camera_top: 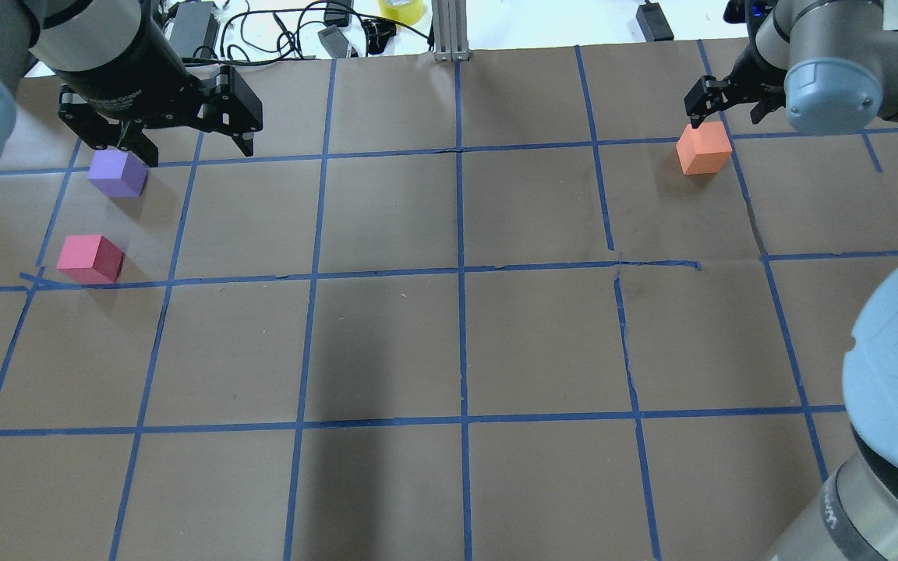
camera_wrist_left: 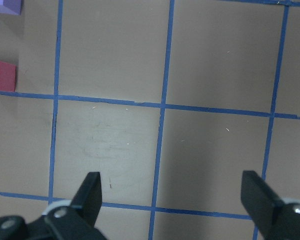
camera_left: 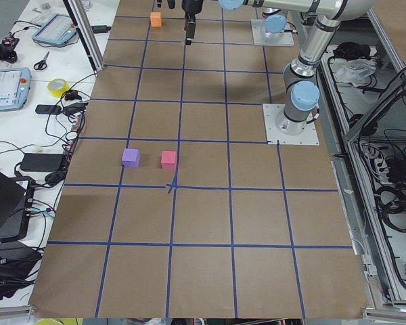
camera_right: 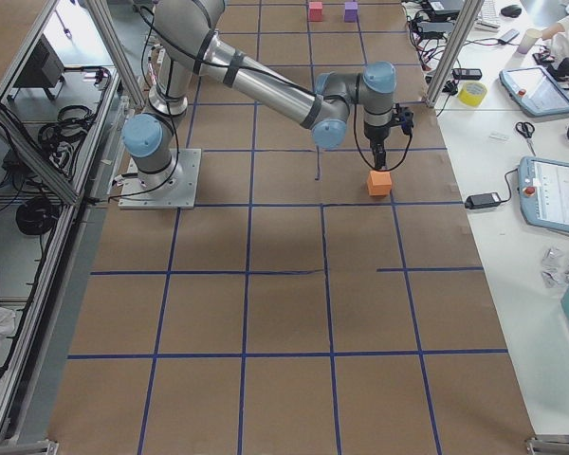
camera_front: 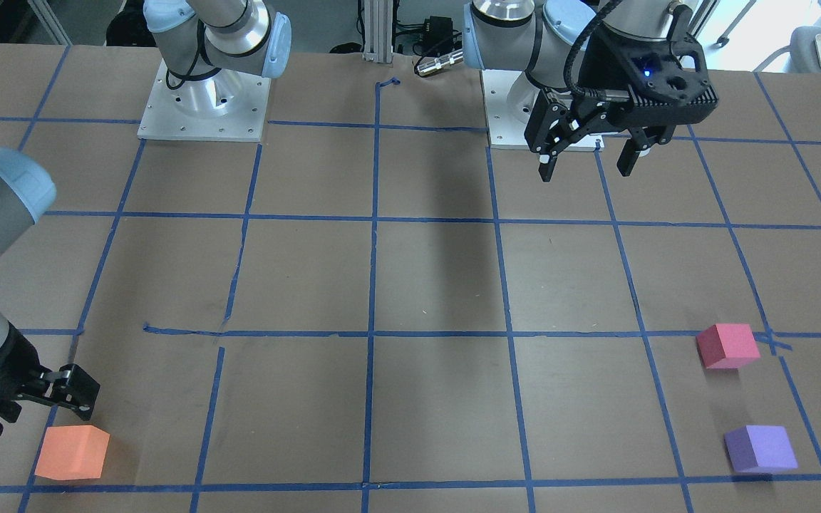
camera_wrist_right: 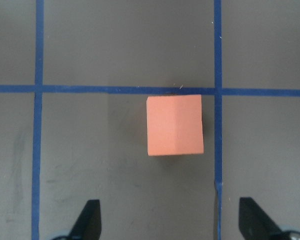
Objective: Arrange blocks in a line
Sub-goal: 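Lower the right gripper onto the orange cube and close on it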
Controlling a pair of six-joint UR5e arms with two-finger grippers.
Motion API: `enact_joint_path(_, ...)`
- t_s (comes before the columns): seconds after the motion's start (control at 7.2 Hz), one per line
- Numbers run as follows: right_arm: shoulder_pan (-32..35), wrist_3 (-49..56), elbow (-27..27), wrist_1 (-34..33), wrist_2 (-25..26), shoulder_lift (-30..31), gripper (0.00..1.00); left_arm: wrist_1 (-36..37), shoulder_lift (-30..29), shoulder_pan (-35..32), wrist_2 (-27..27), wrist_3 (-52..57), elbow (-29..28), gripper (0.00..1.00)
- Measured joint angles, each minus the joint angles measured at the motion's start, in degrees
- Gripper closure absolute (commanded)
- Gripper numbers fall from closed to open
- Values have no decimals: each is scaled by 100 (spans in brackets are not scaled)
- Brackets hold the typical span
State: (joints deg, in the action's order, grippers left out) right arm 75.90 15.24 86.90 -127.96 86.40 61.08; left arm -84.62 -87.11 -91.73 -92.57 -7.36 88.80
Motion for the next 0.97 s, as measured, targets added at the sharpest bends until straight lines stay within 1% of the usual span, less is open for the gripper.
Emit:
enact_joint_path(0.28,-11,33,-71,-624,-100,-521,0,4,3,2,4,35,10,0)
enact_joint_path(0.42,-13,45,-80,-816,-92,-662,0,8,2,0,5,43,13,0)
enact_joint_path(0.83,-14,50,-91,-951,-35,-902,0,23,1,-3,13,42,14,0)
enact_joint_path(0.97,-14,49,-93,-959,-29,-967,30,24,1,-3,11,40,14,0)
